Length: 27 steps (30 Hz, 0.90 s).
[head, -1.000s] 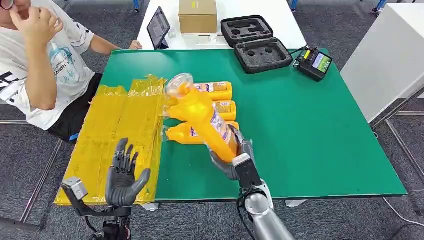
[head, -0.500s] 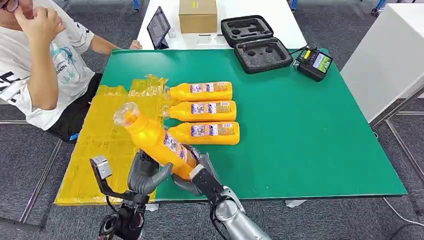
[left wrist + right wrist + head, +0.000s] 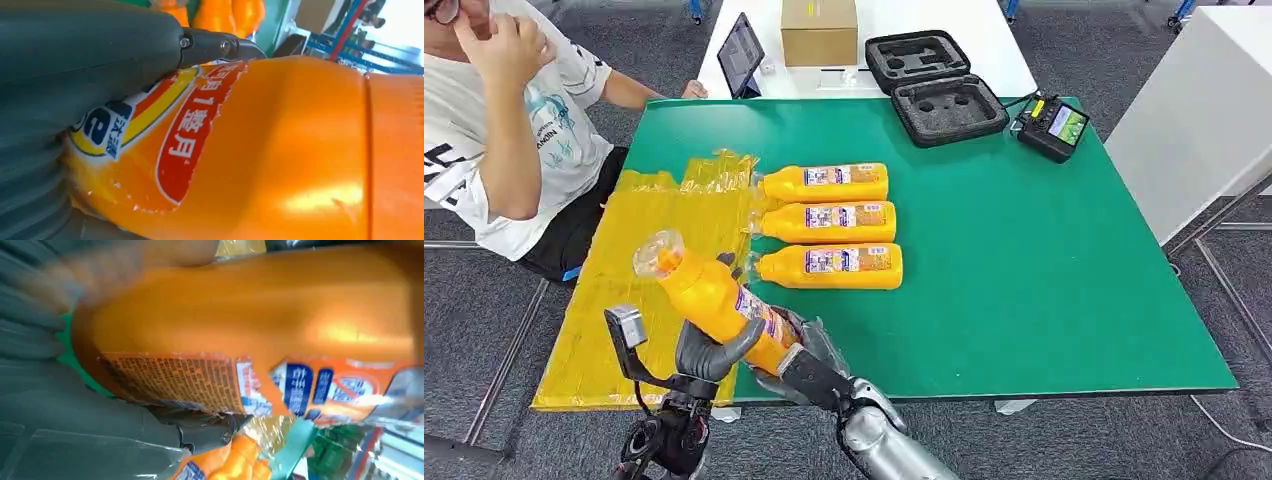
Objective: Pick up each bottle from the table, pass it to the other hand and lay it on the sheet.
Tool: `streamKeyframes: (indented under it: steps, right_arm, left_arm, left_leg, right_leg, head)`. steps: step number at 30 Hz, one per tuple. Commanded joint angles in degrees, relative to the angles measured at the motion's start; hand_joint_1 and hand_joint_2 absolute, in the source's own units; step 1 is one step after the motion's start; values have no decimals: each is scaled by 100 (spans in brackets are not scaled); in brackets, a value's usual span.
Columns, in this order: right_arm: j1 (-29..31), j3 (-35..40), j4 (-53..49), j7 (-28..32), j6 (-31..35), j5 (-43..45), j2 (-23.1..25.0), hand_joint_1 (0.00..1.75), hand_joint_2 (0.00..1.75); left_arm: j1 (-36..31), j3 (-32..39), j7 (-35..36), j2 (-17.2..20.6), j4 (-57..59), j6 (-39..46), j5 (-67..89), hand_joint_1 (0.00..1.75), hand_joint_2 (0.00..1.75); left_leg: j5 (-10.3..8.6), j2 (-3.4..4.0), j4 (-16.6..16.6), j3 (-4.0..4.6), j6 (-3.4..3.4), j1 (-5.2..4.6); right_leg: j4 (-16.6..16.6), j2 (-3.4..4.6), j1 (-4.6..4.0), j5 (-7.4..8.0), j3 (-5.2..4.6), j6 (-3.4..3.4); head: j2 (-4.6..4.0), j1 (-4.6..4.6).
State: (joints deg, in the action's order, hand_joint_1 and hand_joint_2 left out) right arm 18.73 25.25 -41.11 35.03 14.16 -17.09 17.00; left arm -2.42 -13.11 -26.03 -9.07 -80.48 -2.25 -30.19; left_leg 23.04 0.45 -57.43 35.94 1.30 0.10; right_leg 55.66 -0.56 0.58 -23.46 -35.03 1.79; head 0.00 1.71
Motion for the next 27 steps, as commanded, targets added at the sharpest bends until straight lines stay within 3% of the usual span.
streamKeyframes:
  steps: [1,6,7,8,26,27]
  right_arm:
    - [108,845,805,-317,23,-415,65,175,175]
    - [176,924,896,-383,-22,-580,43,175,175]
    - [205,912,929,-395,-26,-579,38,175,175]
    - [216,897,947,-391,-8,-576,39,175,175]
    - [330,748,871,-367,300,-715,0,175,175]
    - [342,736,838,-358,361,-732,0,133,175]
  left_arm:
    - [-463,-116,-8,114,550,38,-81,0,175]
    - [-479,-82,-130,124,663,-22,-172,0,175]
    - [-509,-66,-134,115,657,-23,-177,28,175]
    - [-513,-41,-145,109,646,-30,-192,169,175]
    - [-501,47,-211,105,611,-129,-139,175,175]
    - [-519,40,-216,109,609,-128,-110,175,175]
  left_leg:
    - [10,-17,3,-29,-7,8]
    - [7,-16,4,-23,-7,6]
    - [9,-21,5,-30,-7,5]
    - [10,-19,2,-28,-8,8]
    - [17,-18,-2,-37,-9,8]
    - [7,-18,1,-22,-7,5]
  right_leg:
    - [-5,-11,-7,-14,35,-7]
    - [-6,-12,-5,-11,28,-6]
    - [-5,-16,-5,-15,36,-7]
    - [-5,-14,-7,-14,34,-7]
    - [-1,-11,-7,-21,42,-8]
    - [-2,-14,-5,-13,25,-6]
  head:
    - [0,-2]
    - [0,-2]
    - [0,-2]
    - [0,-2]
    - [0,-2]
    - [0,-2]
